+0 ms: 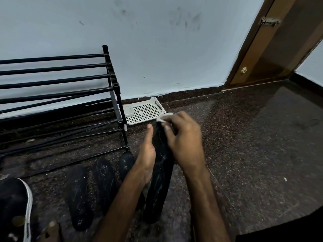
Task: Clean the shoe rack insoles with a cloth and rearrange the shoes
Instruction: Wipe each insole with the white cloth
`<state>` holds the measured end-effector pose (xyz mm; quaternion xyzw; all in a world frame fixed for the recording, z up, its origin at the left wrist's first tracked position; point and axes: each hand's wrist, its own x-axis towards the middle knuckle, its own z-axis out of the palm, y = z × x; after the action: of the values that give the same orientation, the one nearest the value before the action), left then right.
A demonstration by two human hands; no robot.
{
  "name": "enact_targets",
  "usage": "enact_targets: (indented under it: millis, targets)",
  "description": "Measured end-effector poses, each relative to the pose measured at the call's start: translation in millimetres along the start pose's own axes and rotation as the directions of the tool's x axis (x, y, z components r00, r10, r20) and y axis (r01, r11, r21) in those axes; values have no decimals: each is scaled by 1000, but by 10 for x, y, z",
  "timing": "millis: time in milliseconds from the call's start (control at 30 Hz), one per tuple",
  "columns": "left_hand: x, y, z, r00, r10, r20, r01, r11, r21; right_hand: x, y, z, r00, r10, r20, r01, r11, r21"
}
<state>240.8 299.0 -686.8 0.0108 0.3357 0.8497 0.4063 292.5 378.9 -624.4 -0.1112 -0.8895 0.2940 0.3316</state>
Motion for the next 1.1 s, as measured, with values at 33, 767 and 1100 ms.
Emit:
enact_targets:
  millis: [33,767,1100]
  targets:
    - [-3,-4,28,1000,4,0,-4,999,-34,-29,4,37,998,-27,54,26,1000,15]
    - [-31,33,-70,988,-110,113,104,993,54,14,167,12,999,26,-40,-29,998,-58]
    - [-83,50,-42,982,-138,132,125,987,99,2,207,-73,995,82,-59,-87,992,-92]
